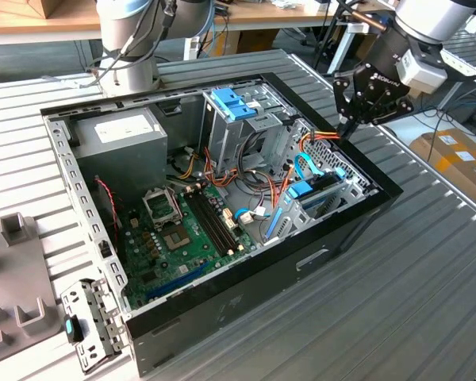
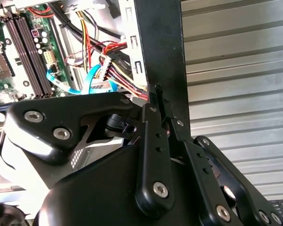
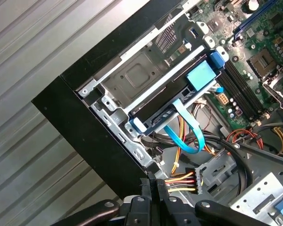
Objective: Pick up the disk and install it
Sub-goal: 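Insert the second disk wire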
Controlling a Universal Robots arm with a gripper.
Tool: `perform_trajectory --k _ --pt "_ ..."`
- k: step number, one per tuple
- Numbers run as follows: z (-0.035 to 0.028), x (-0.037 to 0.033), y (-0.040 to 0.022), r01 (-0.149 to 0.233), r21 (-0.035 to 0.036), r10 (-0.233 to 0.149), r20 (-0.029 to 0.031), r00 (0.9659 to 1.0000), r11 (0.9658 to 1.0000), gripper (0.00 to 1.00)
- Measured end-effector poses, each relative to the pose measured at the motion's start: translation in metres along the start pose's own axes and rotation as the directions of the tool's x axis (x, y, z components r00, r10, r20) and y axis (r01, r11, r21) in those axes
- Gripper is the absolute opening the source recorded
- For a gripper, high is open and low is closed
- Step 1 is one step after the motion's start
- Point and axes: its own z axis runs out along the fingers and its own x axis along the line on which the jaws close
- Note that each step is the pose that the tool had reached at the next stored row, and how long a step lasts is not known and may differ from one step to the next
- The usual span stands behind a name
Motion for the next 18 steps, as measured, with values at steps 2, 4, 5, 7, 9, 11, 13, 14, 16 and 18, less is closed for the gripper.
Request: perform_trajectory --k 2,4,5,7,9,11,13,14,16,18 --pt "0.0 -0.0001 0.0 -0.024 0.0018 0.024 -0.0013 0.9997 0.9997 0.16" --pt "0.0001 -0.0001 0.0 -0.054 0.0043 0.054 -0.003 0.9985 0.9985 0.16" --pt "0.0002 -0.0001 0.0 -0.077 0.006 0.077 -0.0042 0.997 0.997 0.16" --pt "0.0002 -0.0001 0.0 -0.109 0.0086 0.109 -0.0059 0.994 0.994 0.16" --pt "0.0004 -0.0001 0.0 -0.147 0.0117 0.147 -0.0078 0.989 0.989 0.16" --pt "0.0006 -0.0001 0.0 -0.216 0.0175 0.216 -0.0108 0.9763 0.9762 0.16" --pt "0.0009 -0.0001 0.0 -0.255 0.021 0.255 -0.0123 0.9669 0.9668 0.16" --pt "0.001 -0.0001 0.0001 -0.279 0.0231 0.279 -0.0132 0.9602 0.9601 0.16" --pt "0.0013 0.0 0.0001 -0.334 0.0283 0.334 -0.0151 0.9424 0.9423 0.16" --pt "0.0015 0.0 0.0001 -0.37 0.0317 0.37 -0.0162 0.9288 0.9287 0.16"
